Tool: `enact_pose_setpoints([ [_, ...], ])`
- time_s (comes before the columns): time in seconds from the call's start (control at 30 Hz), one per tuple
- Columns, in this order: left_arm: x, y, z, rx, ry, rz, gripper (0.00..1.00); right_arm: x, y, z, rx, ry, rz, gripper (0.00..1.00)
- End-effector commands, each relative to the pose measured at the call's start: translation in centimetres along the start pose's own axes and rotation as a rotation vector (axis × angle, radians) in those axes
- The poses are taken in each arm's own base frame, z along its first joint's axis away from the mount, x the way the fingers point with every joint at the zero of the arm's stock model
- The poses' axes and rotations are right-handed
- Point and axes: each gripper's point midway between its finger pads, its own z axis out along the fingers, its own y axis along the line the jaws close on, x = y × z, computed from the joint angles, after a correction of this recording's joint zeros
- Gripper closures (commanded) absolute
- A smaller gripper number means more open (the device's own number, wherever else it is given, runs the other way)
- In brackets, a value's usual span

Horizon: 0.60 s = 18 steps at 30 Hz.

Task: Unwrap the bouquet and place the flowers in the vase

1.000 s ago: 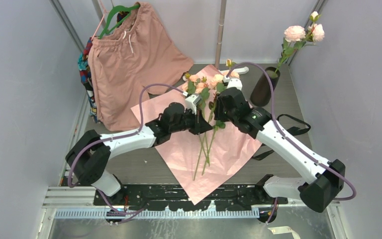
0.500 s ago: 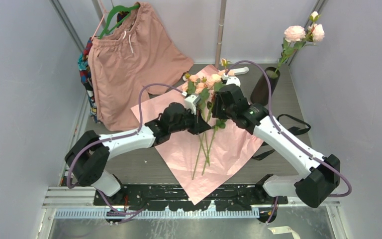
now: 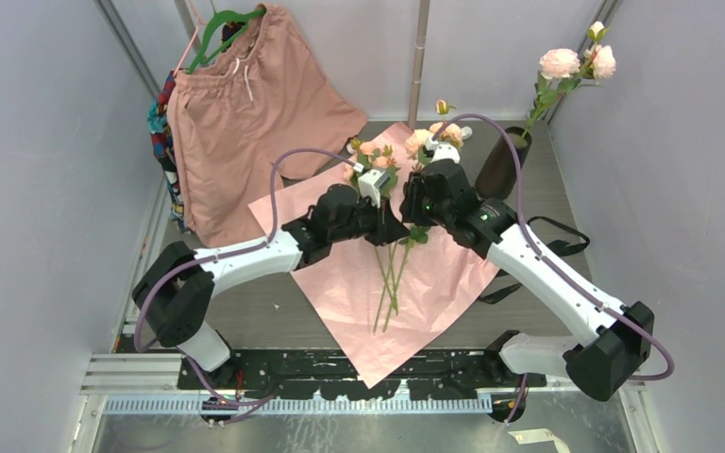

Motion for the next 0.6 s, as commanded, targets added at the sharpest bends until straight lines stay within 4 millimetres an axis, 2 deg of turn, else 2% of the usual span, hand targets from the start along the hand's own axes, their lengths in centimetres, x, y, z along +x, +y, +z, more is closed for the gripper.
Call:
enact_pose_setpoints([
  [0.0, -3.3, -2.7, -0.2, 0.078, -0.076, 0.03, 1.0, -2.3, 1.8, 0.5, -0.053, -0.063, 0.021, 0.63],
  [0.17, -3.8, -3.2, -0.6, 0.087, -0.075, 0.043, 1.0, -2.5, 1.9, 0.9, -0.05, -0.066, 0.019, 0.85],
  [0.3, -4.0, -3.2, -1.2, 0.073, -0.081, 0.055, 1.0, -2.9, 1.7, 0.7, -0.037, -0.074, 0.008, 0.89],
  [0.4, -4.3, -3.4, -1.8, 0.071, -0.094, 0.061, 1.0, -3.0, 1.5, 0.8, -0.026, -0.074, 0.0, 0.99],
  [0.57, -4.5, -3.3, -2.6, 0.056, -0.105, 0.07, 1.0, -3.2, 1.7, 0.8, -0.031, -0.079, -0.003, 0.99],
])
